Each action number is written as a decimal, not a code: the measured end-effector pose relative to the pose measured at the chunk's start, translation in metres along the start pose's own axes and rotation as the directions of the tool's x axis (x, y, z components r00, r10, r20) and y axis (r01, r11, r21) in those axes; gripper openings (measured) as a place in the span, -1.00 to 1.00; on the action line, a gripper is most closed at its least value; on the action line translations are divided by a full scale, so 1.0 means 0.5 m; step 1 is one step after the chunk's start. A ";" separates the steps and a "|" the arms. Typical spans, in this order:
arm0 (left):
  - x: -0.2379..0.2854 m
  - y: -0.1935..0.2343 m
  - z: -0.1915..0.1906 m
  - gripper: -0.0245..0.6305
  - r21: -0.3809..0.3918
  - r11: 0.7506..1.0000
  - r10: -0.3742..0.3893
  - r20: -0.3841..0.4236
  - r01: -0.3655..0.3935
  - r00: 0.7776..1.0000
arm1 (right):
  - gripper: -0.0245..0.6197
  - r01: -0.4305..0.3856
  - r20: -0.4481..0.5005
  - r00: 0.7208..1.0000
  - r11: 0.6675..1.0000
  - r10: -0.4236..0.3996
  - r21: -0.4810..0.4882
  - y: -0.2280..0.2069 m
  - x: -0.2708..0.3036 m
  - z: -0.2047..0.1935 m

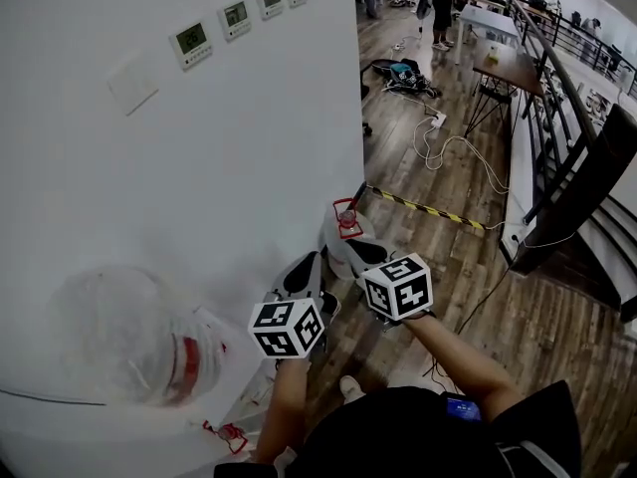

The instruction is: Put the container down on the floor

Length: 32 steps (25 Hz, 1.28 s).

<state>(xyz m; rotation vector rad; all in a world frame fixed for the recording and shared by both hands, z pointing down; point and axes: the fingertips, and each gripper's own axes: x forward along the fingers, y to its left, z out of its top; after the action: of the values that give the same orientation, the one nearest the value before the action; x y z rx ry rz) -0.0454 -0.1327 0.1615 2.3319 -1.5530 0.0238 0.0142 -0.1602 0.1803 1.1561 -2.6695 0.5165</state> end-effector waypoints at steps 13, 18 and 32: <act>-0.010 -0.211 -0.007 -0.87 0.029 0.999 0.036 0.027 -0.036 0.999 | -0.83 -0.060 0.045 0.997 0.998 0.061 -0.009 -0.069 -0.173 0.026; -0.025 -0.275 -0.020 -0.87 0.040 0.996 0.073 0.044 -0.075 0.996 | -0.83 -0.079 0.084 0.993 0.997 0.081 -0.027 -0.082 -0.238 0.024; -0.077 -0.396 -0.063 -0.87 0.052 0.985 0.160 0.068 -0.163 0.985 | -0.84 -0.147 0.129 0.979 0.986 0.156 -0.077 -0.079 -0.356 0.020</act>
<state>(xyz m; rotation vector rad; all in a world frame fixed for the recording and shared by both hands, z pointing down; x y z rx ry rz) 0.1222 -0.0208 0.1303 2.2636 -1.7923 0.0333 0.1637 -0.0701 0.1268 1.0080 -2.8833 0.3805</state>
